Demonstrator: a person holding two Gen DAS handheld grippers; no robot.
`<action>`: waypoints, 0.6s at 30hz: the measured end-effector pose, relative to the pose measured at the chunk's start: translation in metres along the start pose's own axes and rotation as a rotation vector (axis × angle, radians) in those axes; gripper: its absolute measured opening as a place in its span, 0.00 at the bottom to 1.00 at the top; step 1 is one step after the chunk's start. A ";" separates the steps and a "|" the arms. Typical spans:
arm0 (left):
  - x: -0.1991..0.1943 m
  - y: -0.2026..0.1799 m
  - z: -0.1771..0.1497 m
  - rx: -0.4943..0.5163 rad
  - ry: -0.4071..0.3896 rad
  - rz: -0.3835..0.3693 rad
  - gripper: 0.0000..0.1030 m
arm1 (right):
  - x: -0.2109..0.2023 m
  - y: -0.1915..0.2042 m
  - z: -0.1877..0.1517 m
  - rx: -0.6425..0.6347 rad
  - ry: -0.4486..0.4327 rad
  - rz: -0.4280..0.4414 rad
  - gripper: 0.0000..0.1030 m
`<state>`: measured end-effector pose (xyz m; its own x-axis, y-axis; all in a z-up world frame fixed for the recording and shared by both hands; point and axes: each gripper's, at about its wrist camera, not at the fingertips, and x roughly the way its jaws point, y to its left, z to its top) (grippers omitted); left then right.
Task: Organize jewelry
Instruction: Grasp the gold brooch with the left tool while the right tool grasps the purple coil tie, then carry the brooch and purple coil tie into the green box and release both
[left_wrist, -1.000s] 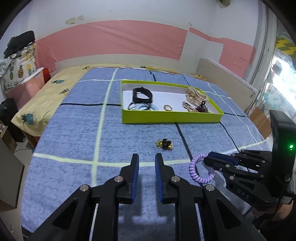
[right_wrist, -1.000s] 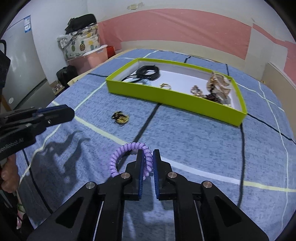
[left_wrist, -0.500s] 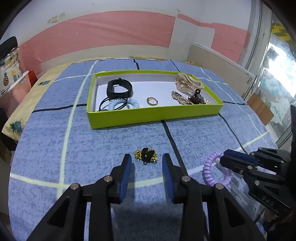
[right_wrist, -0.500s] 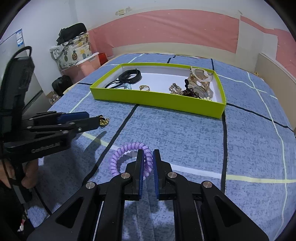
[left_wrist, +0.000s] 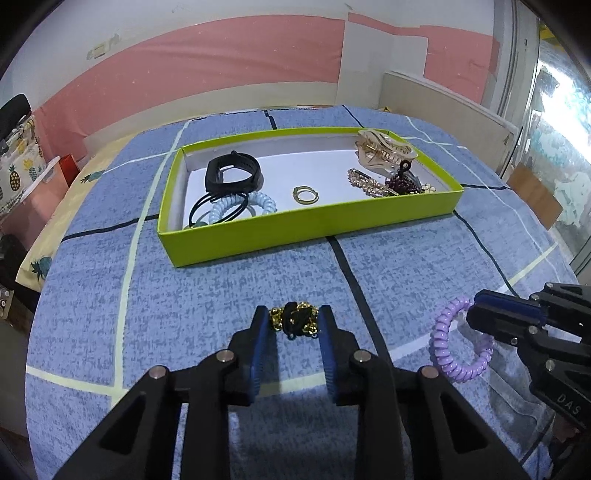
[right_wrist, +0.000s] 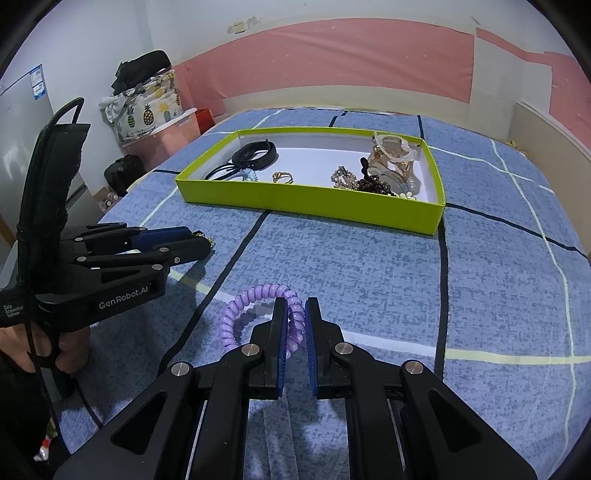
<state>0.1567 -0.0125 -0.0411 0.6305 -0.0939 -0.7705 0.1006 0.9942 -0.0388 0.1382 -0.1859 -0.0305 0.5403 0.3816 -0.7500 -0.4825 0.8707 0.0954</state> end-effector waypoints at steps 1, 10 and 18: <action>-0.001 0.001 0.000 -0.004 -0.003 -0.002 0.25 | -0.001 0.000 0.000 0.000 -0.002 -0.001 0.09; -0.009 0.004 -0.002 -0.029 -0.025 -0.020 0.18 | -0.009 -0.001 0.000 0.004 -0.013 -0.009 0.09; -0.027 0.004 -0.002 -0.037 -0.074 -0.044 0.18 | -0.015 0.000 0.002 0.006 -0.029 -0.014 0.09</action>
<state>0.1386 -0.0056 -0.0217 0.6814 -0.1398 -0.7185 0.1022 0.9901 -0.0958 0.1317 -0.1909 -0.0183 0.5667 0.3783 -0.7319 -0.4711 0.8776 0.0889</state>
